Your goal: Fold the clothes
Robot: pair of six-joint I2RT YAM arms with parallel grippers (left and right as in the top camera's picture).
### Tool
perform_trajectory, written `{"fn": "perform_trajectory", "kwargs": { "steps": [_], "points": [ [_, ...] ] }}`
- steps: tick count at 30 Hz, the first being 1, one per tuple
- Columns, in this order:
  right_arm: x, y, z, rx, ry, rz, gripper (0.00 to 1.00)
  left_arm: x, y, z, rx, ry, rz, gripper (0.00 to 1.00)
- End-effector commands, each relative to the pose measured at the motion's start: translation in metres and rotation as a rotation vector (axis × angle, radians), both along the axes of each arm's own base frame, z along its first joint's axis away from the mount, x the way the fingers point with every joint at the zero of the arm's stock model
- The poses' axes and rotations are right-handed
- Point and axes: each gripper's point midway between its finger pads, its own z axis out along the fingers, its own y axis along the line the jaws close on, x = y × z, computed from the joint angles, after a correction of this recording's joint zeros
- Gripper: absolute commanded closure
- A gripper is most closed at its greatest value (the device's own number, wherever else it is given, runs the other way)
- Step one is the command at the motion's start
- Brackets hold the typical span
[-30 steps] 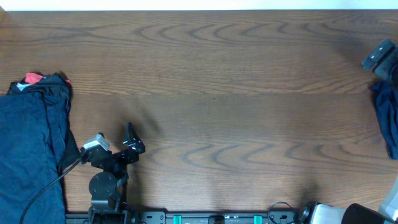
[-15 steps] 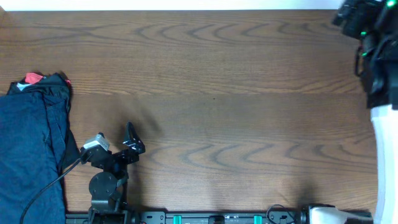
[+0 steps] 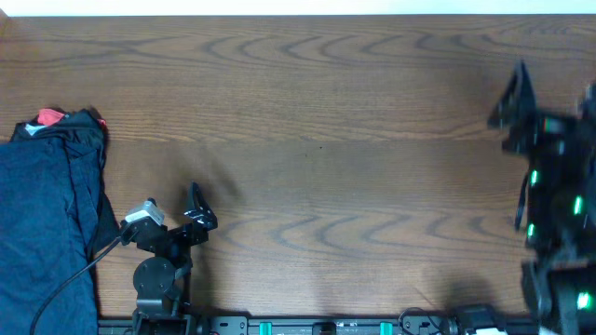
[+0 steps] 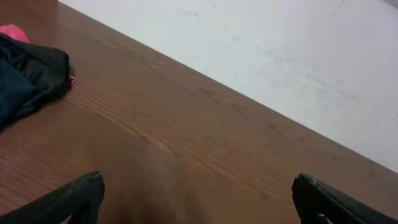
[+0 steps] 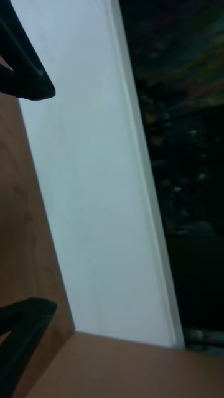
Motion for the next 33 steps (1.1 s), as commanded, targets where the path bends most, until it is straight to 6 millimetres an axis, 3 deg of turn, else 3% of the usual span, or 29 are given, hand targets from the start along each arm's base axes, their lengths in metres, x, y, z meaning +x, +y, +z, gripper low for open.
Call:
{"fn": "perform_trajectory", "kwargs": {
  "steps": [1,7,18,33],
  "points": [
    [-0.016,0.003,-0.032,-0.012,0.015,0.018,0.01,-0.001,0.002,-0.016,0.022,0.045,0.007,0.02],
    [-0.040,0.016,-0.069,-0.014,-0.002,0.113,0.01,-0.001,0.002,-0.016,0.023,0.045,0.007,0.02],
    [-0.054,0.031,-0.143,-0.019,0.039,0.212,0.01,-0.001,0.002,-0.016,0.023,0.045,0.007,0.02],
    [-0.072,0.053,-0.186,-0.021,0.042,0.343,0.01,-0.001,0.002,-0.017,0.022,0.051,0.007,0.02]
  ]
}}
